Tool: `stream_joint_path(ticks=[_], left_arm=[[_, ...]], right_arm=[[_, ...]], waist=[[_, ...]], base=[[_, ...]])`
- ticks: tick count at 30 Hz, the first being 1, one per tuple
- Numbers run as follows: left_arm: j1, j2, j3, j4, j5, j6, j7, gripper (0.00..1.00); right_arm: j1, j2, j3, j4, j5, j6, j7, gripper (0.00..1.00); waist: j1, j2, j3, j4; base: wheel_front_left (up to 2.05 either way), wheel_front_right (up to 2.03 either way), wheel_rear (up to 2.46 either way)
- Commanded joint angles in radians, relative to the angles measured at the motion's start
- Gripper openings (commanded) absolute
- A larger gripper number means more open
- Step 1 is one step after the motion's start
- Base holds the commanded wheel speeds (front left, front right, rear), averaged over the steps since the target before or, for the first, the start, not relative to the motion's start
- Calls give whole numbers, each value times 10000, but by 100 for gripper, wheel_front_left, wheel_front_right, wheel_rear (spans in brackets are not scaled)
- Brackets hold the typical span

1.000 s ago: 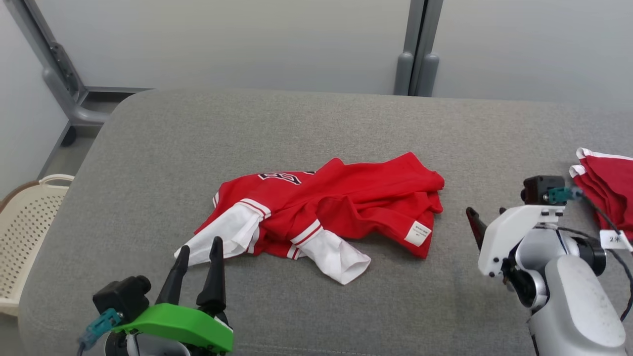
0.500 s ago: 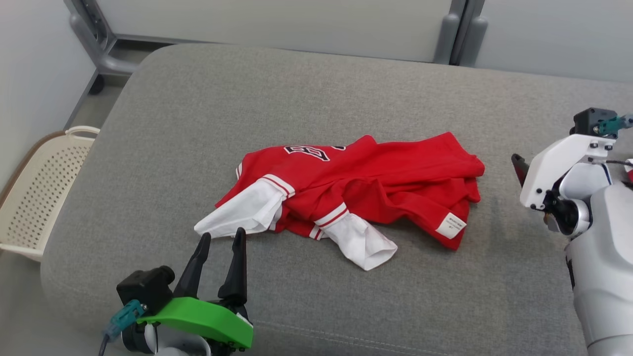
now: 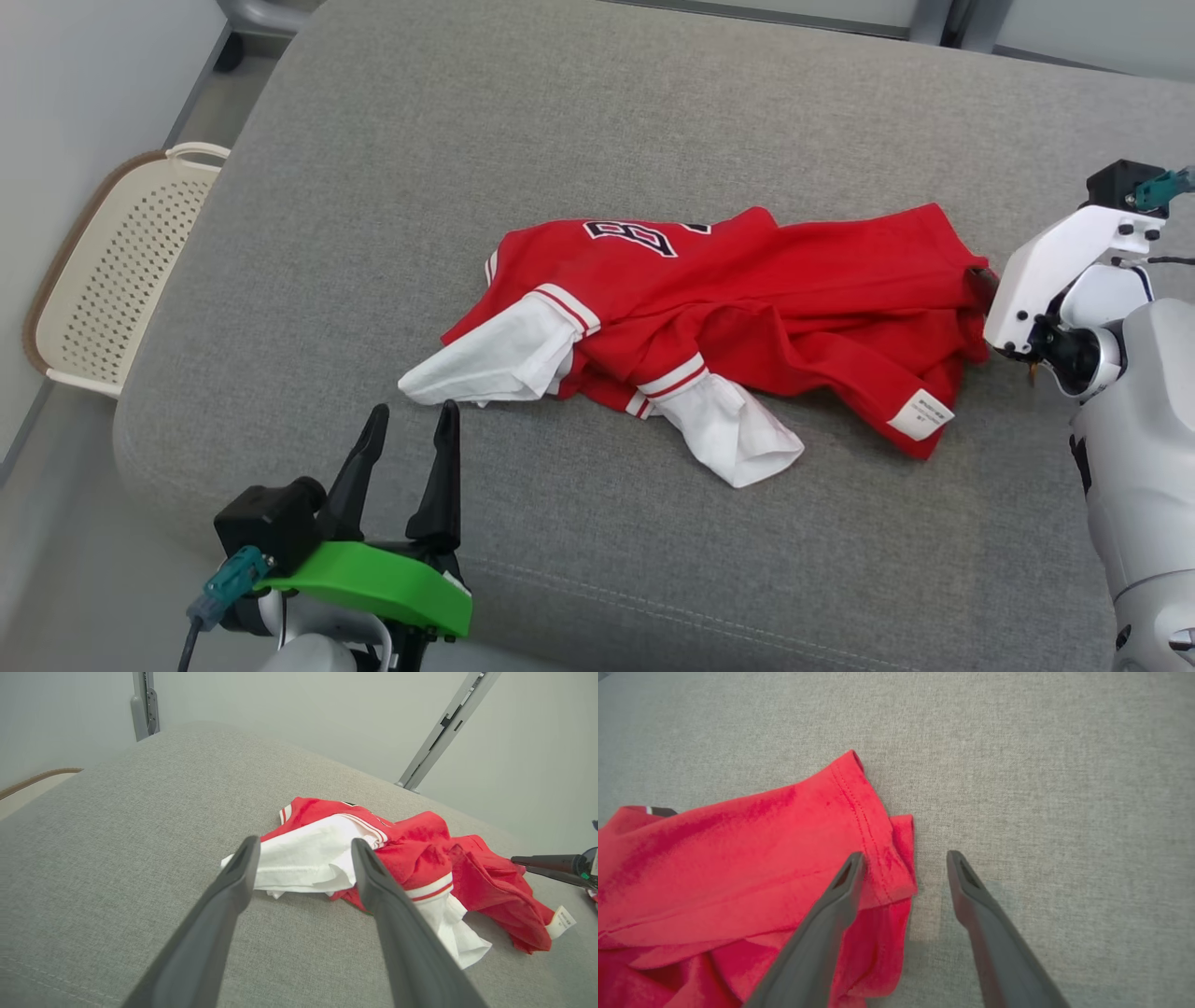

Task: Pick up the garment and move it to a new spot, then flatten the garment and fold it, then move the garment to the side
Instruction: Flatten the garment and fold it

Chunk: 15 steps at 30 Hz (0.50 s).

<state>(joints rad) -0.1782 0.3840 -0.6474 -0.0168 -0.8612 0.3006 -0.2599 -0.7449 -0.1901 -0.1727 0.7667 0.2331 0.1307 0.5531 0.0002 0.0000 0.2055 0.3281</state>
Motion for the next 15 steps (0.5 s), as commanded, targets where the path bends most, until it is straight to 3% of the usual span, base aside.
stream_joint_path(ticks=[1,3,5,7,11,15], left_arm=[[-75,26,53,-24,39,64,-7,100],[-73,40,50,-17,35,60,1,100],[-70,20,61,-4,-3,54,0,100],[-81,4,54,32,-22,61,11,100],[-138,-43,45,88,-50,55,12,100],[-181,-80,43,155,-102,45,31,100]], right_arm=[[-155,-54,75,106,62,-1,0,86],[-157,-61,94,171,69,-1,-10,80],[-175,-84,116,275,69,-1,-72,47],[-203,-55,149,391,38,-1,-78,37],[-246,-71,117,628,-66,-1,-59,3],[-313,-27,198,682,-116,-1,-174,0]], waist=[[-2,0,156,152],[-2,0,163,168],[-2,0,174,201],[-2,0,182,215],[-2,0,161,214],[-2,0,103,152]], base=[[0,0,0],[0,0,0],[0,0,0],[0,0,0],[0,0,0],[0,0,0]])
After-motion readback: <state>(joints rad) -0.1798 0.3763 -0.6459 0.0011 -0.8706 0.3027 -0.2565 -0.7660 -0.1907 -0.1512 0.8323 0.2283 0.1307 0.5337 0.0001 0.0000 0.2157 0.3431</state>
